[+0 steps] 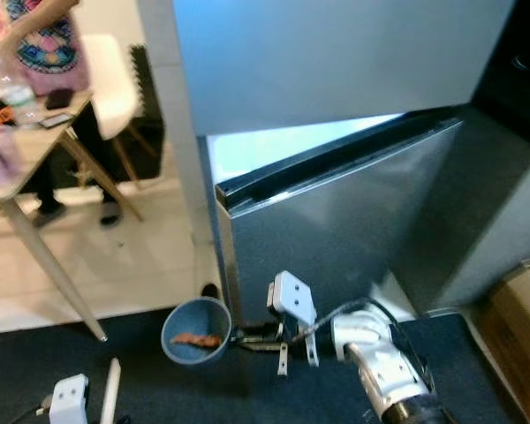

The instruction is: Restocking fridge

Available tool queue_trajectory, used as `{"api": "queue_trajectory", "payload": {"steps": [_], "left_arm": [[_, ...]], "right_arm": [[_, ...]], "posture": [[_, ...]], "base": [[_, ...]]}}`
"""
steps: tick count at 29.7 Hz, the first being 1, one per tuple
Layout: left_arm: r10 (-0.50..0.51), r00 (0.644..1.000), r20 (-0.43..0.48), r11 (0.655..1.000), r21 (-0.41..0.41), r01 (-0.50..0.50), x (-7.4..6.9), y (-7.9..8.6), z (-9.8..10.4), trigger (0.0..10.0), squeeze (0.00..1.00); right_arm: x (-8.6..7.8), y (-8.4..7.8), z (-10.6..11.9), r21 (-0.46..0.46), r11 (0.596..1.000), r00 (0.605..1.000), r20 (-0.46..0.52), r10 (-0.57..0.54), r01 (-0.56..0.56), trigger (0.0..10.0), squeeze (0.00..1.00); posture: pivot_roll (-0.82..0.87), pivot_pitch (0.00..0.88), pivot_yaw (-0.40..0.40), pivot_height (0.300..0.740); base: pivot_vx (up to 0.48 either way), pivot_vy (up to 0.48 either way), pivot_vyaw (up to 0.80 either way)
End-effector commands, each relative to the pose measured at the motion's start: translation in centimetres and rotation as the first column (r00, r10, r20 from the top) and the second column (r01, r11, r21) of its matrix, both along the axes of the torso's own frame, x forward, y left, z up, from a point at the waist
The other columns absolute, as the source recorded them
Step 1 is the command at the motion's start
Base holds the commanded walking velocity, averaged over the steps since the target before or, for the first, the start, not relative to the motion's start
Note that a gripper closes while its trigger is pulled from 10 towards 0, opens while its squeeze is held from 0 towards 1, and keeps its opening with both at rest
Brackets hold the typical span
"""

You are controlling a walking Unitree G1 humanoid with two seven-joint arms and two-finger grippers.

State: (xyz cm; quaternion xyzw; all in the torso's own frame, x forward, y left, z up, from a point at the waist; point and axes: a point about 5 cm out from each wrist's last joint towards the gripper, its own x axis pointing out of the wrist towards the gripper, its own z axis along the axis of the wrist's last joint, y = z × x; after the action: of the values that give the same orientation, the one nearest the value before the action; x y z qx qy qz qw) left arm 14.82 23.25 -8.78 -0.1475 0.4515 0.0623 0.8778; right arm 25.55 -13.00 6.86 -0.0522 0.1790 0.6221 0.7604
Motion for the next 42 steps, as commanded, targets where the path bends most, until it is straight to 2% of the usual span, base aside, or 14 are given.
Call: {"api": "queue_trajectory", "payload": {"steps": [1, 14, 23, 28, 31, 42], "left_arm": [[0.006, 1.000, -0.018, 1.000, 0.004, -0.006, -0.5, 0.0, -0.2, 10.0, 0.00], [0.015, 1.000, -0.014, 1.000, -0.010, -0.015, -0.6, -0.4, -0.3, 10.0, 0.00], [-0.025, 0.999, -0.032, 0.999, 0.028, 0.026, -0.7, 0.1, -0.3, 10.0, 0.00], [-0.010, 0.999, -0.039, 0.999, 0.044, 0.012, -0.9, 0.3, -0.3, 10.0, 0.00], [0.004, 0.999, -0.035, 0.999, 0.050, -0.003, -0.9, 0.4, -0.3, 10.0, 0.00], [0.007, 1.000, 0.001, 0.998, 0.069, -0.008, 0.0, 0.7, 0.1, 10.0, 0.00]], "right_arm": [[0.1, 0.5, 0.2, 0.002, 1.000, 1.000, 0.024, 0.016, -0.016, 10.0, 0.00], [0.4, 0.5, 0.3, -0.004, 1.000, 0.999, 0.033, 0.018, -0.018, 10.0, 0.00], [0.6, 0.5, 0.3, 0.002, 1.000, 0.999, 0.037, 0.008, -0.008, 10.0, 0.00], [0.8, 0.5, 0.5, 0.010, 1.000, 0.999, 0.047, -0.013, 0.013, 10.0, 0.00], [1.0, 0.5, 0.6, 0.012, 1.000, 0.999, 0.050, -0.021, 0.020, 10.0, 0.00], [1.7, 0.2, 0.9, 0.017, 0.997, 0.993, 0.085, -0.078, 0.077, 10.0, 0.00]], "posture": [[-0.05, 0.001, 0.022, 0.740], [-0.05, 0.000, 0.014, 0.740], [-0.05, 0.002, 0.013, 0.740], [-0.05, 0.002, 0.017, 0.740], [-0.05, 0.002, 0.017, 0.740], [-0.06, 0.004, 0.019, 0.740]], "base": [[-0.319, 0.000, 0.00], [-0.323, 0.000, 0.00], [0.000, -0.105, 0.00], [0.000, -0.463, 0.00], [0.000, 0.000, 0.00], [0.000, 0.000, 0.00]]}}
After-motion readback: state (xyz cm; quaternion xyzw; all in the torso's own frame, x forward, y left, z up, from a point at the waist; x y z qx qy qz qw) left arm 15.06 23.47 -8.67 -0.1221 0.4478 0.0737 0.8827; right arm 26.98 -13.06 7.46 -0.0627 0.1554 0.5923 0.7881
